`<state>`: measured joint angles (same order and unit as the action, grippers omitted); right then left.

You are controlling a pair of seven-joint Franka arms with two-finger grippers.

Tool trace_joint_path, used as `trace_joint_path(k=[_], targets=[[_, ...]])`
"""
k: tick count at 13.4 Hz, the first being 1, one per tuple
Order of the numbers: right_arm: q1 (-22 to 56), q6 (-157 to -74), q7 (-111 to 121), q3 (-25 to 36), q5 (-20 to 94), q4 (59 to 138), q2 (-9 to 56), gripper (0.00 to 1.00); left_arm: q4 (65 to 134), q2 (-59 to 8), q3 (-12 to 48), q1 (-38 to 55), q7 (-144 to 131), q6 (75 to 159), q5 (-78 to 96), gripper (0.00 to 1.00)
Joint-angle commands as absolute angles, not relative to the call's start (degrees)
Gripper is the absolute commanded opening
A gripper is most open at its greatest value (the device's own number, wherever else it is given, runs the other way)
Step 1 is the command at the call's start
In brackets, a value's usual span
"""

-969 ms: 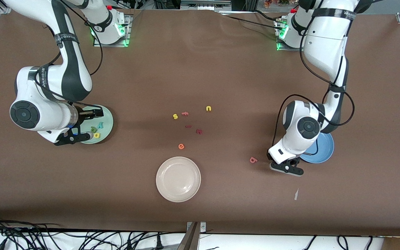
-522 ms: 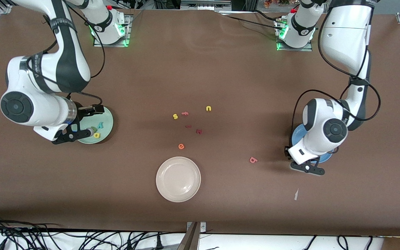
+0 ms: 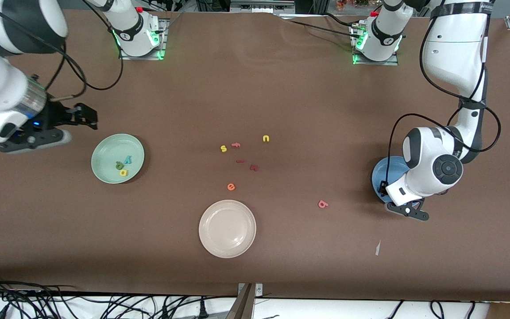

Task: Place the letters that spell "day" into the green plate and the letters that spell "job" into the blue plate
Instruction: 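Retract the right arm to rest while the left gripper releases J, then reach the left gripper to the pink b letter and grasp it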

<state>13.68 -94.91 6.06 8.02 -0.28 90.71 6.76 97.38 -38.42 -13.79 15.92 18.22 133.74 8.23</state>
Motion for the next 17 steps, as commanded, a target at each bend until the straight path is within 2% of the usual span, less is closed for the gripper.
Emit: trace_joint_path(k=[1,4,6,10,13,17], targets=[[11.26,-95.99,4.75,6.94,-0.09,94.31,1.5,1.0,99.14,-36.04,-14.06,16.61,18.98,133.33,9.84,0.8],[10.29,-88.7,3.96,7.73,0.52,94.74,0.53,1.0,96.61,-36.47,-13.45,19.06,16.11,133.5,11.15,0.79],[8.97,-88.69,4.31,8.0,0.88,93.43,0.44,1.0,94.75,-38.31,-13.45,23.01,9.0,133.51,14.75,0.79],[8.79,-83.34,4.22,8.09,0.44,90.71,0.97,1.0,88.87,-42.7,-13.54,28.47,-0.34,134.3,15.12,0.79],[7.3,-82.97,4.74,8.26,1.23,90.7,0.97,1.0,83.86,-45.96,-13.45,30.14,-3.94,134.47,15.2,0.79],[8.17,-82.97,4.4,8.0,0.35,90.35,2.2,1.0,83.14,-48.95,-13.45,31.99,-7.29,138.07,15.12,0.79]])
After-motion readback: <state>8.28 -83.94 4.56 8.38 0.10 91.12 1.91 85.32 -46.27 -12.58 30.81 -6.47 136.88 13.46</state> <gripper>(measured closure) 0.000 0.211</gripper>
